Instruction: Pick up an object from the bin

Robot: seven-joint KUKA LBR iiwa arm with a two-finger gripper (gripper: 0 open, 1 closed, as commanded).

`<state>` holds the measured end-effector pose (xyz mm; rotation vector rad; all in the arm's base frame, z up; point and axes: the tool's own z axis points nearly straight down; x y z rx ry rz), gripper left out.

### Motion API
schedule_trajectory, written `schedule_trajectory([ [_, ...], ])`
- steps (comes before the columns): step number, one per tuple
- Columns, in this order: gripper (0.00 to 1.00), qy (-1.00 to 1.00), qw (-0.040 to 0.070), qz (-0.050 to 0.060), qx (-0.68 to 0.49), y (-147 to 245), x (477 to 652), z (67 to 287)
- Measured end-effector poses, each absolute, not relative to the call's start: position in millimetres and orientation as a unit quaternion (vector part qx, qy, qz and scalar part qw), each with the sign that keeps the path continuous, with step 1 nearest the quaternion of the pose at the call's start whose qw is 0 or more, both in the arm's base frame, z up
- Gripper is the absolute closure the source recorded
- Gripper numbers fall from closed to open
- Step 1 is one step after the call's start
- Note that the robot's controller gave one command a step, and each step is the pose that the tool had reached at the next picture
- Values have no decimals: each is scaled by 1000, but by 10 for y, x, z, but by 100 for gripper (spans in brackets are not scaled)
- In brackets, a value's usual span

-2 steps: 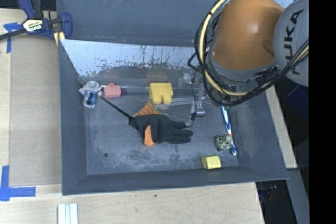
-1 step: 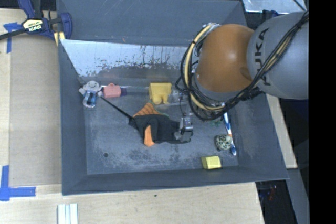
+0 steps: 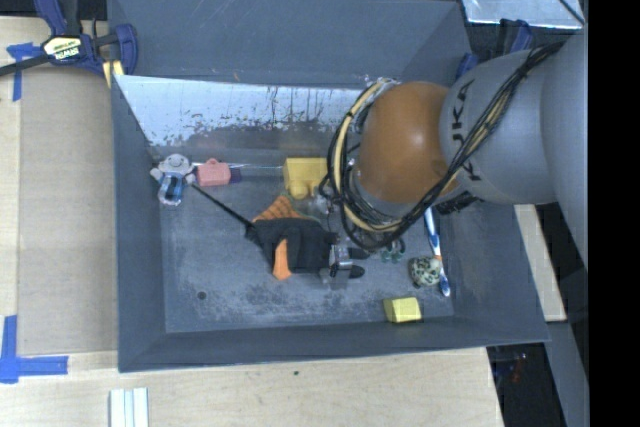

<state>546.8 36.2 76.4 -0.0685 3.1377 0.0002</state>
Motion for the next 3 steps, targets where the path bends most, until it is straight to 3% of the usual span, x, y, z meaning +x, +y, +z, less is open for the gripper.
schedule_trajectory([
  [1,0,999,6,0,-51,602,5408,1341],
  [2,0,1000,0,0,-13,660,5348,681],
  [3,100,998,12,2,70,758,5173,720],
])
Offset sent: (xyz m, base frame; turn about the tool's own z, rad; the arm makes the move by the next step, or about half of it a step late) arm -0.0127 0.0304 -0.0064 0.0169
